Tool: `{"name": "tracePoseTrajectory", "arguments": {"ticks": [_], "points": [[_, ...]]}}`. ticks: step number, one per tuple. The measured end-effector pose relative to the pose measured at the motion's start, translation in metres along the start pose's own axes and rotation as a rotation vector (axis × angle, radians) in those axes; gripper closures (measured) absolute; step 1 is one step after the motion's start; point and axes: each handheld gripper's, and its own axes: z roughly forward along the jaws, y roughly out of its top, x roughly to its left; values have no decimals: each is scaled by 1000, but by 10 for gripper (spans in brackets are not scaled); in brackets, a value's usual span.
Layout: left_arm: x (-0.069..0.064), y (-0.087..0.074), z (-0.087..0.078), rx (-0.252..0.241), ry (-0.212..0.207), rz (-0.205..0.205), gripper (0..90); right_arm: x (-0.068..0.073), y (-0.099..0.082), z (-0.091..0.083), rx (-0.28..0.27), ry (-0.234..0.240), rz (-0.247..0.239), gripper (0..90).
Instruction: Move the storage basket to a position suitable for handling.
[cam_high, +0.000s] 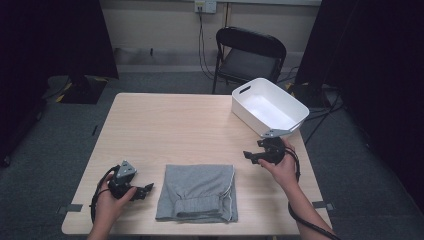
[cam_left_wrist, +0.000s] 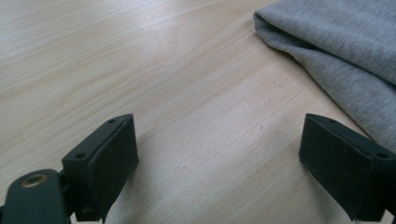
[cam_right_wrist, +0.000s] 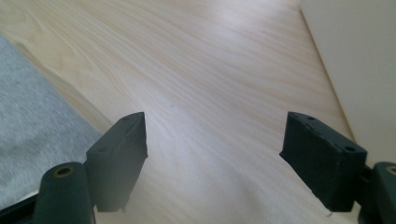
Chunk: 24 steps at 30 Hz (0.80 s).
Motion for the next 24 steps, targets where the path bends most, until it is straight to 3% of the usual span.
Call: {"name": "tracePoseTrajectory", "arguments": {"ticks": [12, 24], "points": [[0, 0, 0, 0, -2, -2, 108, -8, 35, -2, -26, -16, -16, 230], [0, 0, 0, 0, -2, -2, 107, -24, 51, -8, -58, -50, 17, 248]]}}
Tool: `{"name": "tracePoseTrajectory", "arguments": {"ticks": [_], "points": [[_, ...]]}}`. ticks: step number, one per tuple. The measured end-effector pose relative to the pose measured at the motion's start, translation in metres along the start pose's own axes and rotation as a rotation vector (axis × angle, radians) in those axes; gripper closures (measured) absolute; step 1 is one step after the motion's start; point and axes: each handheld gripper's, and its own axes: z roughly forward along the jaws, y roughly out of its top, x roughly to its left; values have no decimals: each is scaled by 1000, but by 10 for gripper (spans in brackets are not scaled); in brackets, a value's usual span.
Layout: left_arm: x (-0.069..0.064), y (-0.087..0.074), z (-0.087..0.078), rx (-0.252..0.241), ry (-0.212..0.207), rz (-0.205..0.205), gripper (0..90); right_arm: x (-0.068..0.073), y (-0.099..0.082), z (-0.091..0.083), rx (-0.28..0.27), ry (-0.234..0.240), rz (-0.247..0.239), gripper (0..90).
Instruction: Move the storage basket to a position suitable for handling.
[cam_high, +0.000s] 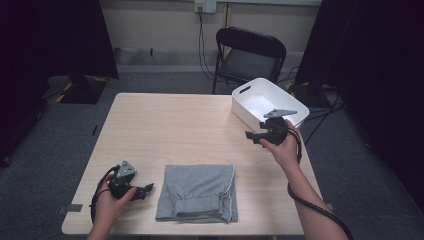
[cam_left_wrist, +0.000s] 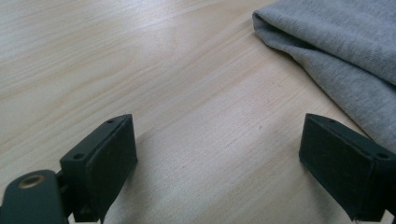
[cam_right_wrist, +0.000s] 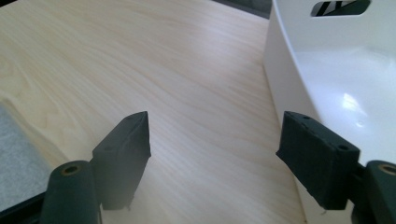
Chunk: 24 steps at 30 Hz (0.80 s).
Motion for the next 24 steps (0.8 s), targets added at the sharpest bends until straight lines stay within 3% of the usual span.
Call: {"name": "tracePoseTrajectory", "arguments": {"ticks": [3, 10, 24], "points": [[0, 0, 0, 1, 0, 1, 106, -8, 3, 0, 23, -39, -20, 250], [0, 0, 0, 3, -1, 2, 105, -22, 2, 4, 33, -88, -8, 249], [0, 0, 0, 3, -2, 3, 102, -38, -7, 18, 41, -131, 55, 257]]}}
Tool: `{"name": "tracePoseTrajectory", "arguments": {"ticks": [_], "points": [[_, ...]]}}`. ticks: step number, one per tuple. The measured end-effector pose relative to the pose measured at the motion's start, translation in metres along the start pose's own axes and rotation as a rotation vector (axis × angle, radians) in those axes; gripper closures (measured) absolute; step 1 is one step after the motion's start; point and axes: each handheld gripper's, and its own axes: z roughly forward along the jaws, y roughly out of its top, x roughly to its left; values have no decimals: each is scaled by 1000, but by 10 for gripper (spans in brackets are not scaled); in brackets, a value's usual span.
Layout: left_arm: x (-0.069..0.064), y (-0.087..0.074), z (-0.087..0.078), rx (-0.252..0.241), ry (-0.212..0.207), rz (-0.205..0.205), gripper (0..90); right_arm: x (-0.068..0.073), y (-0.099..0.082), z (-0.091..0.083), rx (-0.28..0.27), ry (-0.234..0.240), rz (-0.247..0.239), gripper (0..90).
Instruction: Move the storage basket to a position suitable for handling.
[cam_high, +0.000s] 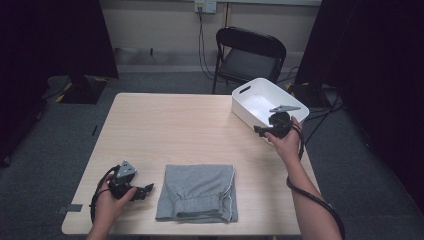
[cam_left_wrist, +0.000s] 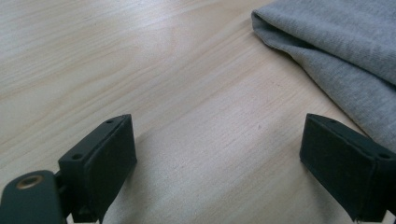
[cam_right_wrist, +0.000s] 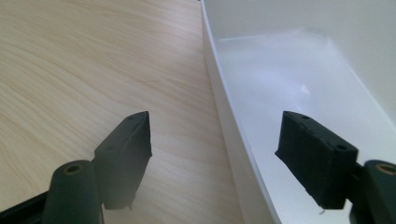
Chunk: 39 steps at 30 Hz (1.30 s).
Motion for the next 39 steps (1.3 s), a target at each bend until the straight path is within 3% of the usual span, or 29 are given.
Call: {"name": "tracePoseTrajectory", "arguments": {"ticks": [6, 9, 11, 16, 24, 26, 33, 39], "points": [[0, 0, 0, 0, 0, 0, 102, -5, -6, 5, -7, 23, 59, 329], [0, 0, 0, 0, 0, 1, 102, -5, -8, 6, 8, 19, 54, 394], [0, 0, 0, 0, -1, 4, 102, -4, -8, 6, 19, 19, 35, 499], [0, 0, 0, 2, -1, 5, 98, -2, -9, 6, 25, -5, 17, 553], [0, 0, 0, 2, -1, 6, 98, 1, -11, 3, 18, -15, -16, 841], [0, 0, 0, 2, -1, 6, 98, 2, -11, 3, 18, -1, -15, 853], [0, 0, 0, 2, -1, 6, 98, 15, -8, 5, 25, 25, -82, 871], [0, 0, 0, 2, -1, 6, 98, 25, -9, 7, 6, 57, -77, 862]]}}
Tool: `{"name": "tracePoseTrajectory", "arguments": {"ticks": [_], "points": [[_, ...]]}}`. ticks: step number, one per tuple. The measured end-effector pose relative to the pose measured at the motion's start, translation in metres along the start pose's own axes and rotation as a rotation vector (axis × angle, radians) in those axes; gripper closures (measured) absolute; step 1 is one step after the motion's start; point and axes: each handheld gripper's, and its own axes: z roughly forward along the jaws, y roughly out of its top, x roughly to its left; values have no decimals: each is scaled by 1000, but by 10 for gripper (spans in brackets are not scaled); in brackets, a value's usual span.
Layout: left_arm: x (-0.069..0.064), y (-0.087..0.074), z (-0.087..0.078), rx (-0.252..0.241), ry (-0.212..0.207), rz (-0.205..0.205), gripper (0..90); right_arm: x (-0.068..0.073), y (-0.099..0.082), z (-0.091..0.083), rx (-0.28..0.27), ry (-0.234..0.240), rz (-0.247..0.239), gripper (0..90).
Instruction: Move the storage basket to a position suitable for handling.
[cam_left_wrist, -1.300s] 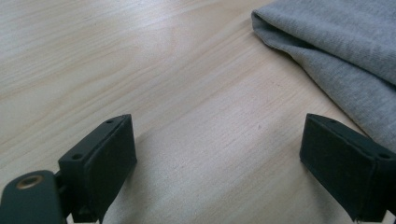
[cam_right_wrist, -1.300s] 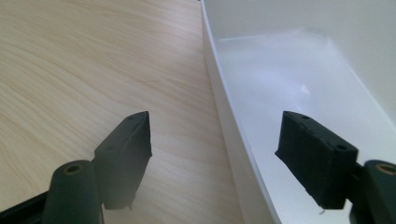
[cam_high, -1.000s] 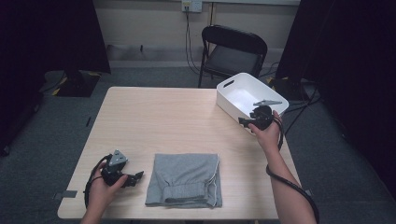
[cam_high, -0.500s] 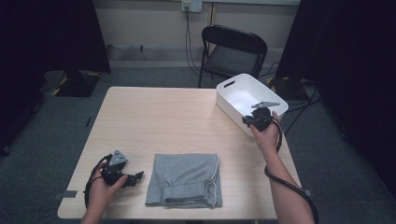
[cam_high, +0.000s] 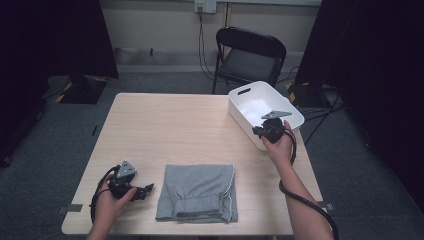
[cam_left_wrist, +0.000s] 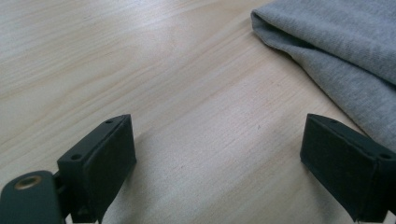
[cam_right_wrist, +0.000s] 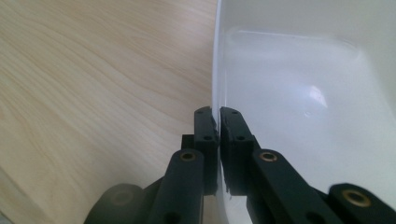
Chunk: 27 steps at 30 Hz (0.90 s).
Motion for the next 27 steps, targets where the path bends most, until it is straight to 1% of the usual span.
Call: {"name": "tracePoseTrajectory", "arguments": {"ticks": [1, 3, 6, 14, 18, 19, 22, 23, 24, 27], "points": [[0, 0, 0, 0, 1, 0, 98, 2, 0, 0, -1, 9, 1, 863], [0, 0, 0, 0, 0, 0, 98, 8, 0, 0, 0, 17, -24, 865], [0, 0, 0, -1, -1, -3, 96, 16, 1, 1, -3, 30, -37, 867], [0, 0, 1, 0, -2, -3, 91, 25, -1, 1, -18, 49, -33, 865], [-1, 0, 1, 0, -3, -4, 89, 30, -1, 0, -17, 63, -42, 864], [-1, 1, 1, 1, -3, -4, 88, 34, -2, -1, -19, 69, -55, 865], [-1, 1, 1, 1, -4, -5, 84, 37, -3, -2, -21, 79, -56, 864], [-1, 1, 1, 1, -3, -2, 84, 41, -3, -2, -22, 85, -63, 864], [-1, 1, 1, 1, -3, -2, 84, 41, -3, -2, -22, 85, -63, 864], [-1, 1, 1, 2, -3, -2, 83, 47, -3, -3, -23, 97, -75, 864]]}}
